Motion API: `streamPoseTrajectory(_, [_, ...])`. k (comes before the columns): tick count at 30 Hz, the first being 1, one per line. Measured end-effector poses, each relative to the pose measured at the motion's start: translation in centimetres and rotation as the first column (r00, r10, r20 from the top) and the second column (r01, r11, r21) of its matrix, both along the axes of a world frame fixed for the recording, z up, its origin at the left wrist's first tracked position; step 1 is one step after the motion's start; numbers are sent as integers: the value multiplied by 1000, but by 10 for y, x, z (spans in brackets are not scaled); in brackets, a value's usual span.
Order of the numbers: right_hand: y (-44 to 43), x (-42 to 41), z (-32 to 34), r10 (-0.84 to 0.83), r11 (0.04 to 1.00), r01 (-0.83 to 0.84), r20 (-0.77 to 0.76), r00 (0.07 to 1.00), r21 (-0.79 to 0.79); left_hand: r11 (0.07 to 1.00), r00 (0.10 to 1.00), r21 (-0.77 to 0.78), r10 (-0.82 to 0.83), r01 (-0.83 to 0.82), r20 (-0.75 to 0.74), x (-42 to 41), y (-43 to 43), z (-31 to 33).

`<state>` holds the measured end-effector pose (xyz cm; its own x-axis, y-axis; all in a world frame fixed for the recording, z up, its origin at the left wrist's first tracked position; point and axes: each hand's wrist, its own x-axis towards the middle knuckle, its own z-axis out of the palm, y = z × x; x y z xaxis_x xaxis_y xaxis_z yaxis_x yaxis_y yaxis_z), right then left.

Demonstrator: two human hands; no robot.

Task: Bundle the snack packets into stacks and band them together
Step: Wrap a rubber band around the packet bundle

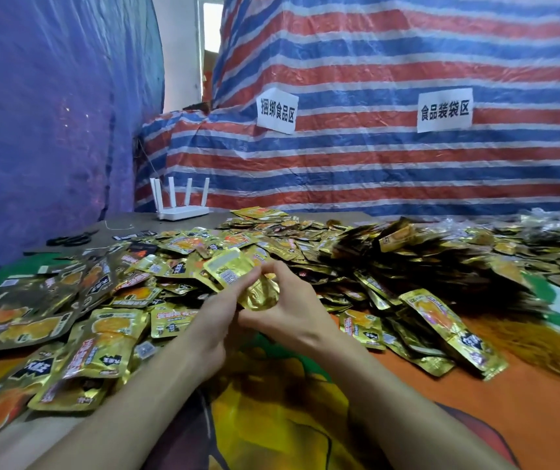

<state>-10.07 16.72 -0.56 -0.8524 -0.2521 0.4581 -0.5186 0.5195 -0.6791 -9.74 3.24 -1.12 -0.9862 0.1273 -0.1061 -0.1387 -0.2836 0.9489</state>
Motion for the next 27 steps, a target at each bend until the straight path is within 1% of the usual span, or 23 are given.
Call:
streamPoseTrajectory(2, [8,0,6,-70,996,70,4,998,46,1000,1000,-10,-18,18,-6,2,7,0])
streamPoseTrajectory(4, [20,1,14,-157,984,155,16,988,92,1000,998,7,-18,18,-56,2,14,-2])
streamPoseTrajectory(6, [36,2,22,-269,955,259,49,962,146,998,996,-56,-10,5,-92,2,19,-4])
streamPoseTrajectory(7, [45,2,25,-346,923,328,59,936,199,994,995,-107,-17,6,-103,2,20,-5])
streamPoseTrajectory(10, [73,2,31,-568,773,535,-2,823,340,979,990,-203,-33,4,-140,2,20,-8])
streamPoseTrajectory(12, [86,3,31,-647,682,618,-70,759,390,976,987,-218,-24,-11,-160,1,18,-8])
streamPoseTrajectory(14, [92,7,27,-676,614,641,-113,728,460,975,985,-218,-2,-36,-172,0,15,-7])
streamPoseTrajectory(16, [96,11,20,-677,539,630,-157,719,559,974,983,-214,35,-74,-180,-1,11,-6])
streamPoseTrajectory(18, [97,14,11,-659,409,613,-245,711,676,970,977,-208,83,-124,-195,-2,8,-5])
streamPoseTrajectory(19, [97,16,8,-651,358,602,-271,709,714,965,972,-211,111,-155,-209,-3,6,-4])
streamPoseTrajectory(20, [97,17,5,-651,336,594,-275,708,731,955,962,-222,142,-195,-234,-3,5,-3])
streamPoseTrajectory(22, [94,19,4,-657,339,596,-270,704,727,906,917,-287,207,-311,-341,-4,3,-2])
streamPoseTrajectory(24, [88,19,7,-637,366,630,-309,706,685,801,832,-379,245,-463,-498,-5,-1,-1])
streamPoseTrajectory(26, [76,14,10,-592,452,645,-334,734,617,679,759,-441,271,-586,-592,-5,-6,-1])
streamPoseTrajectory(27, [68,9,12,-566,506,631,-325,758,589,631,741,-463,286,-623,-607,-5,-10,0])
